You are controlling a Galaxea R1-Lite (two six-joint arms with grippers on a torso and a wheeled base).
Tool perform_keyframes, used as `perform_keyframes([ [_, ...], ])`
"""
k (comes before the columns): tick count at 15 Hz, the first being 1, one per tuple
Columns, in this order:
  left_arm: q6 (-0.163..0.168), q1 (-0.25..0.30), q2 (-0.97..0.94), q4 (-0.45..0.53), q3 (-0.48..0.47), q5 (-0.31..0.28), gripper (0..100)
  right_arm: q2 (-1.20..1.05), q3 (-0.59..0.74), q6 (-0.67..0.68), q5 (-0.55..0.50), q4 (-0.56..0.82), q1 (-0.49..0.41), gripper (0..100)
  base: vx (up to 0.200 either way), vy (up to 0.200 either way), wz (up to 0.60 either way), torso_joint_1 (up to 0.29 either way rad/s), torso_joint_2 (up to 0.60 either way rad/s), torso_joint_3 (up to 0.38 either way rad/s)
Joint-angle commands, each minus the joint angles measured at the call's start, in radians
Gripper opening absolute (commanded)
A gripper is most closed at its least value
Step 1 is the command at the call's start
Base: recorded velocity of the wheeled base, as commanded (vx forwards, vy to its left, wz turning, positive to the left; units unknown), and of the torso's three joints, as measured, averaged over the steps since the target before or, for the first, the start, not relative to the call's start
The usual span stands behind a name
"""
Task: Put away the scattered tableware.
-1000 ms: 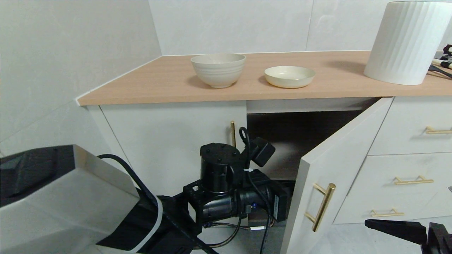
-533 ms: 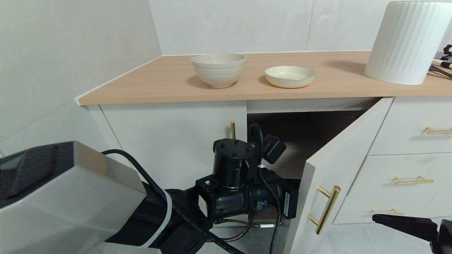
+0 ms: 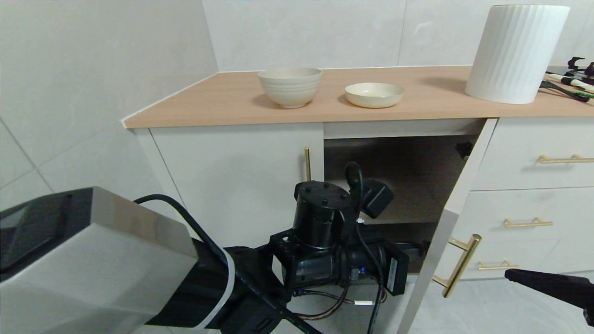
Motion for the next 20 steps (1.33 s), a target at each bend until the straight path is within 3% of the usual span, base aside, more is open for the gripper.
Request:
perform_keyframes([
  [1, -0.001, 0.0, 0.032, -0.002, -0.017, 0.003, 0, -0.009, -0.007, 0.0, 0.0, 0.0, 0.0, 100, 0.0, 0.0, 0.0, 0.0, 0.0, 0.0],
  [6, -0.001, 0.0, 0.048, 0.004, -0.044, 0.003, 0, -0.013, -0.008, 0.0, 0.0, 0.0, 0.0, 100, 0.0, 0.0, 0.0, 0.0, 0.0, 0.0],
  [12, -0.001, -0.035, 0.068, 0.107, -0.147, 0.003, 0, -0.071, -0.073, 0.006, -0.026, 0.0, 0.0, 100, 0.0, 0.0, 0.0, 0.0, 0.0, 0.0],
  [15, -0.001, -0.135, 0.072, 0.225, -0.264, 0.003, 0, -0.137, -0.166, 0.018, -0.057, 0.002, -0.017, 100, 0.0, 0.0, 0.0, 0.0, 0.0, 0.0],
  [17, -0.001, -0.203, 0.066, 0.236, -0.271, 0.023, 0, -0.141, -0.185, 0.02, -0.057, 0.002, -0.047, 100, 0.0, 0.0, 0.0, 0.0, 0.0, 0.0],
  [20, -0.003, -0.219, 0.062, 0.225, -0.245, 0.109, 0, -0.141, -0.189, 0.02, -0.057, 0.002, -0.057, 100, 0.0, 0.0, 0.0, 0.0, 0.0, 0.0],
])
